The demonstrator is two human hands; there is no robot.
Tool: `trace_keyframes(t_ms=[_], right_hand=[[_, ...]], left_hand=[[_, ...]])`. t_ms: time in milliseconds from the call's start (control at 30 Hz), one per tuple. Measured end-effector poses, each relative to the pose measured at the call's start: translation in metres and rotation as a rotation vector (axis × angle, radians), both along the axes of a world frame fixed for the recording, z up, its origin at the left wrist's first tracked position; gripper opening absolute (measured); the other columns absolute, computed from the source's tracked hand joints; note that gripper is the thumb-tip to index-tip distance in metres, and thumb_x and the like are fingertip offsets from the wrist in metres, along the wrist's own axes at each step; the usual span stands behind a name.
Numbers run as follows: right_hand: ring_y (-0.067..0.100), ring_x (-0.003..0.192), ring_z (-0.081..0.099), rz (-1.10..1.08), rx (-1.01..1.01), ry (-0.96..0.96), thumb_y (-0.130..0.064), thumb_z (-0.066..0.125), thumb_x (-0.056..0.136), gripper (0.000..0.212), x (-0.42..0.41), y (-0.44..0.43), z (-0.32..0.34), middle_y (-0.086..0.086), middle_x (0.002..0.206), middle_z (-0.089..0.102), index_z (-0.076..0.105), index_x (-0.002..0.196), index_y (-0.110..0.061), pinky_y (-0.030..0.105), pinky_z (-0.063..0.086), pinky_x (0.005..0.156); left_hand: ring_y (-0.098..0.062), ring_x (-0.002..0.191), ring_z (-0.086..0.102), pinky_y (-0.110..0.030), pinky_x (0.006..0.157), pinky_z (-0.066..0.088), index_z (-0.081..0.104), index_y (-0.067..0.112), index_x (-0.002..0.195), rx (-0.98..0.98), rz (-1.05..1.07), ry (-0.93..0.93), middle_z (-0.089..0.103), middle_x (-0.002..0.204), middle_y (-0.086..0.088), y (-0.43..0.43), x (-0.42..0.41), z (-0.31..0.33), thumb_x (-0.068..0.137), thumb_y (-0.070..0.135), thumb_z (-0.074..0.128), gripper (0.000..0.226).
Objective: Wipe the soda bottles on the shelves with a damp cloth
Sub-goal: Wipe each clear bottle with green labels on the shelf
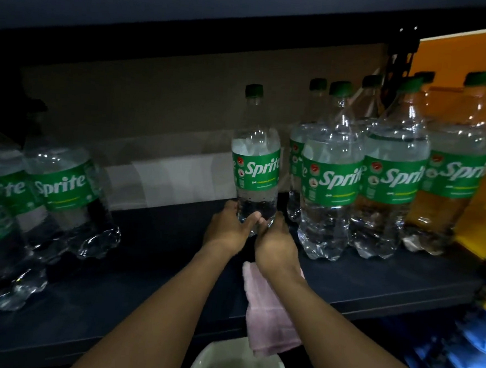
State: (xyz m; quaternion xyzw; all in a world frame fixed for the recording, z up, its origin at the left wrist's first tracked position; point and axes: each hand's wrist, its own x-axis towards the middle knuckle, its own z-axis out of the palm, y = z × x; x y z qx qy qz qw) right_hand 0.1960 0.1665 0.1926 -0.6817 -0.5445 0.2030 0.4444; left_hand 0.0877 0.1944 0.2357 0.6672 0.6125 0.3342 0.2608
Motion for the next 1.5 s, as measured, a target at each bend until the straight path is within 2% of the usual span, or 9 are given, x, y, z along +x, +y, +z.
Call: trace_keyframes(t_ms=[133,500,800,967,1033,1133,1300,1400,1500], right_hand=[[0.040,0.115,0.062,-0.036,0.012,0.006,-0.039,0.033,0.110,0.054,-0.001,0.004,-0.003,0.022,0.133,0.060,0.031,0.154,-0.008,0.046,0.052,0.091],[0.039,0.118,0.061,-0.066,0.001,-0.010,-0.033,0.042,0.107,0.054,-0.001,0.003,-0.003,0.021,0.140,0.054,0.032,0.152,-0.005,0.045,0.053,0.093],[0.042,0.118,0.058,-0.074,0.008,-0.026,-0.027,0.048,0.103,0.050,-0.001,-0.003,0.003,0.023,0.139,0.050,0.039,0.146,-0.001,0.044,0.051,0.094],[0.044,0.119,0.056,-0.041,-0.014,-0.123,-0.023,0.057,0.099,0.051,-0.006,-0.018,0.016,0.027,0.138,0.046,0.046,0.142,0.003,0.041,0.046,0.097],[0.042,0.118,0.056,-0.039,0.027,-0.158,-0.025,0.060,0.096,0.047,-0.014,-0.028,0.023,0.025,0.133,0.053,0.056,0.134,0.001,0.041,0.046,0.098],[0.031,0.124,0.055,0.086,0.095,-0.129,-0.028,0.061,0.096,0.040,-0.045,-0.042,0.035,0.014,0.135,0.058,0.063,0.132,-0.009,0.035,0.044,0.103],[0.009,0.104,0.062,0.389,0.070,0.023,-0.028,0.062,0.099,0.027,-0.119,-0.042,0.041,-0.004,0.115,0.069,0.069,0.123,-0.017,0.002,0.038,0.073],[0.007,0.099,0.063,0.499,-0.012,0.076,-0.029,0.062,0.100,0.021,-0.162,-0.036,0.041,-0.011,0.100,0.067,0.071,0.117,-0.020,0.003,0.041,0.072],[0.013,0.105,0.065,0.521,-0.050,0.104,-0.028,0.062,0.099,0.021,-0.199,-0.020,0.035,-0.009,0.100,0.069,0.070,0.117,-0.019,0.017,0.045,0.083]], left_hand=[[-0.027,0.127,0.063,-0.033,0.100,0.050,0.055,0.014,0.140,0.000,-0.023,-0.001,0.066,0.141,-0.007,0.006,0.004,-0.001,0.101,0.049,0.066,0.054],[-0.025,0.124,0.064,-0.027,0.091,0.044,0.055,0.018,0.137,-0.026,-0.055,0.012,0.068,0.138,-0.003,0.016,0.012,0.000,0.102,0.047,0.064,0.046],[-0.027,0.127,0.062,-0.036,0.103,0.050,0.048,0.023,0.147,-0.064,-0.070,0.013,0.064,0.143,-0.004,0.020,0.019,0.000,0.103,0.054,0.059,0.055],[-0.026,0.145,0.047,-0.034,0.116,0.039,0.037,0.022,0.161,-0.094,-0.043,-0.054,0.045,0.163,-0.003,-0.002,0.000,0.001,0.106,0.056,0.051,0.066],[-0.021,0.137,0.052,-0.030,0.109,0.043,0.048,0.021,0.154,-0.032,0.001,-0.102,0.052,0.155,0.000,-0.020,-0.019,-0.001,0.106,0.051,0.055,0.057],[-0.013,0.114,0.065,-0.024,0.091,0.050,0.070,0.018,0.125,0.055,0.048,-0.148,0.071,0.124,0.004,-0.049,-0.062,-0.008,0.104,0.037,0.063,0.029],[-0.008,0.086,0.066,-0.012,0.067,0.043,0.069,0.024,0.089,0.205,0.306,-0.186,0.070,0.086,0.010,-0.088,-0.157,-0.013,0.100,0.028,0.069,0.011],[-0.020,0.101,0.067,-0.029,0.088,0.047,0.067,0.021,0.098,0.273,0.464,-0.203,0.067,0.104,0.002,-0.092,-0.205,-0.021,0.099,0.029,0.069,0.008],[-0.030,0.123,0.058,-0.036,0.108,0.042,0.059,0.011,0.129,0.248,0.526,-0.217,0.051,0.129,-0.006,-0.090,-0.232,-0.025,0.103,0.027,0.065,0.031]])
